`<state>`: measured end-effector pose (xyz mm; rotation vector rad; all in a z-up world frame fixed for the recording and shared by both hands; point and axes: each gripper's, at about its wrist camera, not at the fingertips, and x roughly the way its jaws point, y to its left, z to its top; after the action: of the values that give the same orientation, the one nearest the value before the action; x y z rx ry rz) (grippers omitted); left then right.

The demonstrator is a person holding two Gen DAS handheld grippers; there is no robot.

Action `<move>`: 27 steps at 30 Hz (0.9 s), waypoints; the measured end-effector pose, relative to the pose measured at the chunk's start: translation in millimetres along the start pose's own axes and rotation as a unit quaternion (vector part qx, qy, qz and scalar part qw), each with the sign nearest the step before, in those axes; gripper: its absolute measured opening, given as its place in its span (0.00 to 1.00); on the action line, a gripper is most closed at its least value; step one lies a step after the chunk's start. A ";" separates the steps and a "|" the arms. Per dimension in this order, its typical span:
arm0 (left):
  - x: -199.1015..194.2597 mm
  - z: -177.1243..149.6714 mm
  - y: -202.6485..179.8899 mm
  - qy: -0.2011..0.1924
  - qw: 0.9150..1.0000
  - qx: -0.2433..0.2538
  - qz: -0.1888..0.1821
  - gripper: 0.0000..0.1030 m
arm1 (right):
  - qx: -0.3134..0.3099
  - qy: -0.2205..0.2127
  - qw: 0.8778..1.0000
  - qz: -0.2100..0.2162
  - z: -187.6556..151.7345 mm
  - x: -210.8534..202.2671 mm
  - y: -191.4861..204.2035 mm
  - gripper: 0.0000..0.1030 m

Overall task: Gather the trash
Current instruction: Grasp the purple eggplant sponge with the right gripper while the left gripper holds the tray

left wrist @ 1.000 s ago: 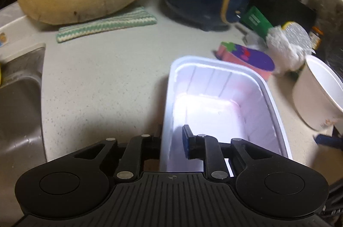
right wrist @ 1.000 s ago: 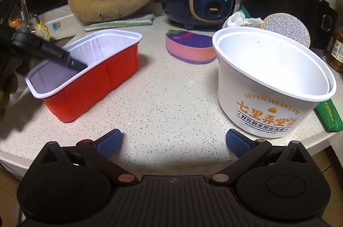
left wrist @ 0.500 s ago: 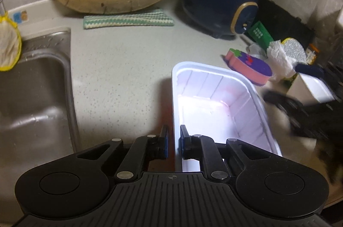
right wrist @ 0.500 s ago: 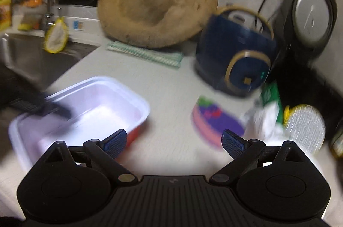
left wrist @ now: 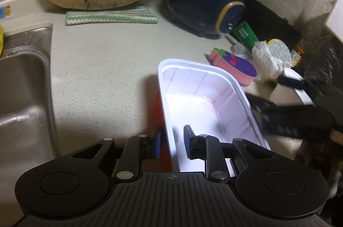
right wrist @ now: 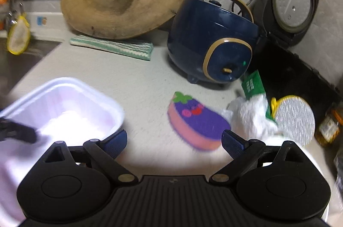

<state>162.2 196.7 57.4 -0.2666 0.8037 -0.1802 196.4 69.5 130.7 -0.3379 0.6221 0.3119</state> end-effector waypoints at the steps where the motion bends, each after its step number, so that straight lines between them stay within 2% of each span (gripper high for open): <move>1: -1.8 -1.9 -0.9 -0.003 1.000 0.001 0.000 0.24 | 0.007 -0.002 1.000 0.006 -5.7 -10.1 -0.9 0.93; 6: -15.7 -13.0 -7.8 -0.030 1.000 -0.005 0.009 0.24 | 0.014 -0.019 1.000 -0.003 -37.9 -58.4 1.7 0.93; 10: -23.0 -22.4 -13.4 -0.045 0.999 -0.020 0.012 0.24 | 0.021 -0.022 0.998 -0.047 -64.8 -86.6 9.7 0.93; 15: -32.8 -32.3 -20.4 -0.055 0.998 -0.025 0.019 0.24 | 0.071 -0.011 0.996 -0.044 -76.6 -113.1 4.5 0.93; 19: -40.1 -32.6 -28.4 -0.053 0.998 -0.024 0.022 0.24 | 0.118 -0.027 0.992 -0.029 -58.8 -135.4 -5.1 0.93; 23: -48.7 -31.2 -36.6 -0.057 0.998 -0.021 0.019 0.24 | 0.172 -0.060 0.983 -0.005 -16.7 -164.5 -26.5 0.93; 27: -47.1 -29.1 -37.9 -0.053 0.998 -0.011 0.021 0.24 | 0.152 -0.080 0.985 -0.029 20.1 -172.5 -37.8 0.94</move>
<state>106.7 168.0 81.9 -0.2768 0.7067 -0.1164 88.3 12.1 259.6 -0.0356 0.4910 0.1825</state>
